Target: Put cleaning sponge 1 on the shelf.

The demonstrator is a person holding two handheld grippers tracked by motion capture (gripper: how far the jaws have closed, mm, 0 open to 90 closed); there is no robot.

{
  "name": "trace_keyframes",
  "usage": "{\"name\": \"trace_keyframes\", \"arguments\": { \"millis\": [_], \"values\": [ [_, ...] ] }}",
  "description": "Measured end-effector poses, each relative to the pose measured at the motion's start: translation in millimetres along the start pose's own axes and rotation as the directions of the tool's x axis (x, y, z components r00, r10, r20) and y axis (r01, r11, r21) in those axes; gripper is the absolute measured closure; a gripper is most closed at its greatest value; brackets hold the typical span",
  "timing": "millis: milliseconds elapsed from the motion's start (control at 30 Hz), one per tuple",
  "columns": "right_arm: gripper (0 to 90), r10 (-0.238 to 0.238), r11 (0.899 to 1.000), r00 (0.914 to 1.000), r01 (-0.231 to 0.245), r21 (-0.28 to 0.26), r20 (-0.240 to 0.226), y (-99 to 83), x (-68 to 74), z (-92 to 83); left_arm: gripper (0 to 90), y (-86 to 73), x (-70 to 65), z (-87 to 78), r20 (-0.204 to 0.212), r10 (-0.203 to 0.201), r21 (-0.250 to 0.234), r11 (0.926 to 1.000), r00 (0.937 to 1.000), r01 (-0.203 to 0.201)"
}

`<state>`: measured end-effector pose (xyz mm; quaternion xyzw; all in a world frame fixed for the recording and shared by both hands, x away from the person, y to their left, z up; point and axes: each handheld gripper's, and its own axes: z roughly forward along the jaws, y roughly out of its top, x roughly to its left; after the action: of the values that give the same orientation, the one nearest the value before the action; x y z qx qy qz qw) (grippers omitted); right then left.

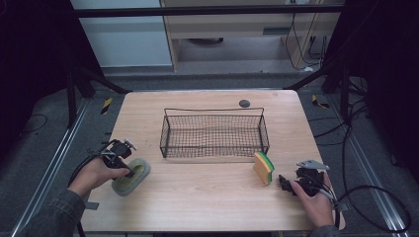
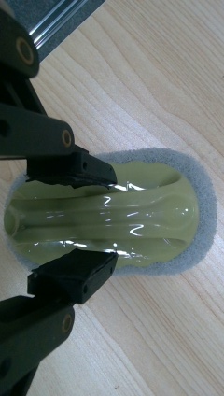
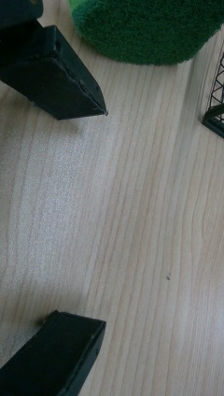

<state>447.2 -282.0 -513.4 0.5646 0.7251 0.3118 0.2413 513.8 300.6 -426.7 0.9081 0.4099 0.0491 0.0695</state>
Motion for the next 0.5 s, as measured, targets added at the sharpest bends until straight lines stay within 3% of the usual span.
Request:
{"name": "trace_keyframes", "arguments": {
  "millis": [167,300,500],
  "values": [
    [0.9,-0.001,1.000,1.0000,0.001,0.000,-0.001,0.0,-0.1,0.0,58.7,0.3,1.3,4.2,0.014,0.008,0.016,0.9998,0.9999,-0.008],
    [0.9,-0.002,1.000,1.0000,0.002,0.000,-0.002,0.0,-0.1,-0.1,69.0,0.5,3.2,4.2,0.020,0.025,0.034,0.9991,0.9995,-0.026],
    [0.9,-0.002,1.000,1.0000,0.002,0.000,-0.002,-0.1,-0.2,-0.1,70.6,-0.3,2.8,-8.3,0.026,0.063,0.002,0.9980,0.9977,-0.063]
  ]
}}
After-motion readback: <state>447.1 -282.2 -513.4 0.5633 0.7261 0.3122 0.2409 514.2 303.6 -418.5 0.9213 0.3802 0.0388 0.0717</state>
